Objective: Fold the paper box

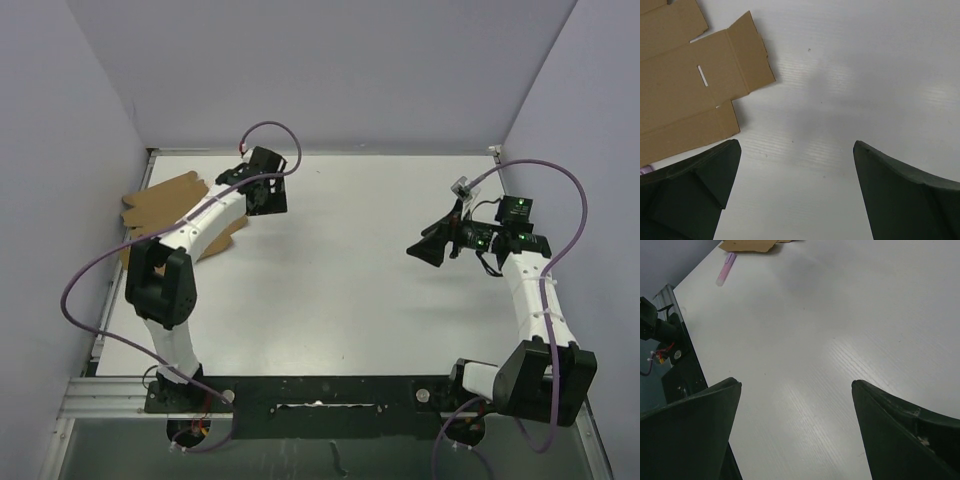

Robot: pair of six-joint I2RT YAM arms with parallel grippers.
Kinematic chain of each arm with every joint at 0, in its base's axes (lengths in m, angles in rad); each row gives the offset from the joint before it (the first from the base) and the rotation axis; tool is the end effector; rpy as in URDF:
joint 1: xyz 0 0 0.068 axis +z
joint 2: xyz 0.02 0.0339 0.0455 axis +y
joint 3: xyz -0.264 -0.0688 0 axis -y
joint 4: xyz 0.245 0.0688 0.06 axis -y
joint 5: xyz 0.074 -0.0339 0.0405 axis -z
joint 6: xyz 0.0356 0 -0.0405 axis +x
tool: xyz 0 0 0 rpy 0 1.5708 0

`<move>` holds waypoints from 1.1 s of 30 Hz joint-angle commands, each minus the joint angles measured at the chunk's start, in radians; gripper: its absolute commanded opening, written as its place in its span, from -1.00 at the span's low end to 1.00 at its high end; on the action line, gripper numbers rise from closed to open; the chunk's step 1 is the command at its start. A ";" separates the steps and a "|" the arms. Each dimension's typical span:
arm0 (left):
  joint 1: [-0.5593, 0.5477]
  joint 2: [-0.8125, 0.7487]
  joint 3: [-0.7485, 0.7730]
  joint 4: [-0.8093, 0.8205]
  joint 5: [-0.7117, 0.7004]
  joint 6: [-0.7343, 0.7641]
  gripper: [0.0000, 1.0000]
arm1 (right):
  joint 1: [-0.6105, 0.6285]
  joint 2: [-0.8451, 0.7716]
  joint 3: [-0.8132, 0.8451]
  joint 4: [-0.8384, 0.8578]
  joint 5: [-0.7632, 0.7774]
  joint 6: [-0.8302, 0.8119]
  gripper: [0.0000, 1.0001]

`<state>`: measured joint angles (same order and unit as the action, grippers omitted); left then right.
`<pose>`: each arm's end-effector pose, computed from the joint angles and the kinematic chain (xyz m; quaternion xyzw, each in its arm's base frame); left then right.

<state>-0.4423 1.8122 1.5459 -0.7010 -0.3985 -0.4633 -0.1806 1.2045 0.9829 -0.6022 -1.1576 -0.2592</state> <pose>0.3637 -0.1570 0.2753 -0.0686 0.9353 0.0425 0.3446 0.2396 -0.0106 0.2999 -0.2301 0.7710 0.4304 0.4092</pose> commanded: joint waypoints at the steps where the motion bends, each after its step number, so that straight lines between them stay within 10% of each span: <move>1: -0.007 0.138 0.170 -0.162 -0.150 -0.020 0.96 | -0.018 0.003 -0.012 0.056 -0.071 -0.027 0.96; 33: 0.155 0.565 0.473 -0.100 -0.136 0.100 0.14 | -0.022 0.059 -0.023 0.038 -0.033 -0.057 0.96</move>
<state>-0.3023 2.3444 1.9575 -0.8478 -0.5335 -0.3748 -0.1967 1.2659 0.9623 -0.5846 -1.1801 -0.2935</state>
